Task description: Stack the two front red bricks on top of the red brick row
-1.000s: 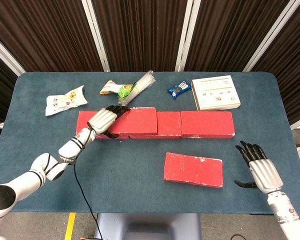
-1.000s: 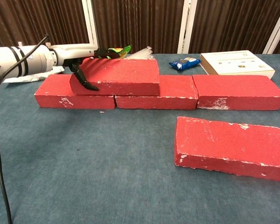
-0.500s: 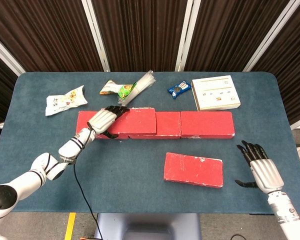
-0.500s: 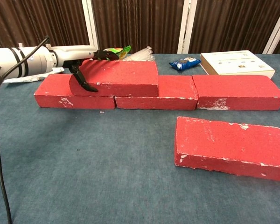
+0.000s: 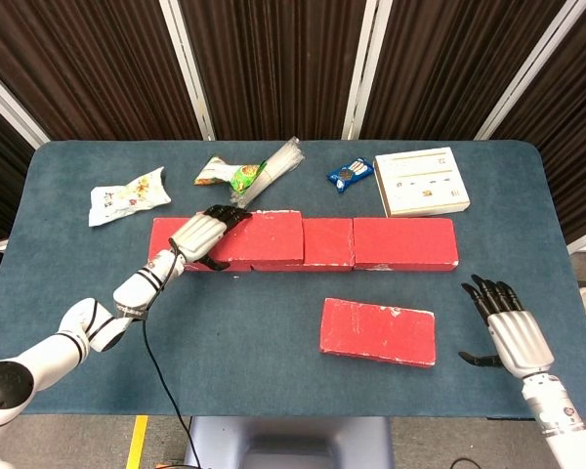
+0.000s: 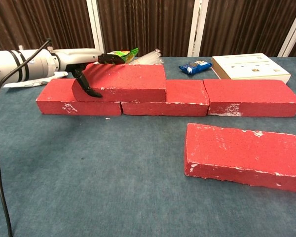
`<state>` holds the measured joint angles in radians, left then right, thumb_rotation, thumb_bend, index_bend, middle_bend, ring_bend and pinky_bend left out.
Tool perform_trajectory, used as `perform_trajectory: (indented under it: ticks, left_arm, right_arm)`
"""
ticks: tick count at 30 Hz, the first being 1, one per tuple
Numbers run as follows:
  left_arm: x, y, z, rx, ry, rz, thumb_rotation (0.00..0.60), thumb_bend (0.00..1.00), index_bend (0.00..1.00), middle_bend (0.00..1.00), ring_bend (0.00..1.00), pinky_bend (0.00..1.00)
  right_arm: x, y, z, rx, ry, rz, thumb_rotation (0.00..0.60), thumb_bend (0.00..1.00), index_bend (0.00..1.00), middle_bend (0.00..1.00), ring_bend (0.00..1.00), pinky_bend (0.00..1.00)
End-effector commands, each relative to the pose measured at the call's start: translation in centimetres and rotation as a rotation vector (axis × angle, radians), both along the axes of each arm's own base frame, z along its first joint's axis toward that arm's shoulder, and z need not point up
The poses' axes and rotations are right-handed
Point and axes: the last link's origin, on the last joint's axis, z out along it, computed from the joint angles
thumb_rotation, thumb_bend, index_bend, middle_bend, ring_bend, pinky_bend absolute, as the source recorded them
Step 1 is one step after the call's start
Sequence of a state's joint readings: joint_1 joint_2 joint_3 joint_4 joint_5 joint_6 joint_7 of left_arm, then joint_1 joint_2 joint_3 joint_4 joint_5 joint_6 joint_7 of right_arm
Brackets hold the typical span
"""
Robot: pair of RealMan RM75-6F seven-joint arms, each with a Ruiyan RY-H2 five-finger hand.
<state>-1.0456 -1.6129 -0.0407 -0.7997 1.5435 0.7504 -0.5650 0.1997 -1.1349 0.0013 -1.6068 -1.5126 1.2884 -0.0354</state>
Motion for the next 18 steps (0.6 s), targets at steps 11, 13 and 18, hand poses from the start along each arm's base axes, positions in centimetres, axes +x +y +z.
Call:
perform_trajectory:
  ticks: [11,13,18]
  left_arm:
    - [-0.12,0.03,-0.06,-0.003,0.010,0.006,0.600,0.25,0.00,0.00,0.00,0.04]
    - [-0.16,0.01,-0.05,-0.006,0.012,0.008,0.600,0.25,0.00,0.00,0.00,0.04]
    - [-0.12,-0.08,0.05,-0.008,0.005,0.006,0.600,0.25,0.00,0.00,0.00,0.04]
  right_arm:
    - [0.01,0.00,0.01,-0.001,0.001,-0.001,0.600,0.11,0.00,0.00,0.00,0.00]
    - [0.01,0.00,0.00,-0.001,0.001,-0.001,0.600,0.11,0.00,0.00,0.00,0.00]
    - [0.00,-0.03,0.06,-0.006,0.000,-0.001,0.600,0.11,0.00,0.00,0.00,0.00]
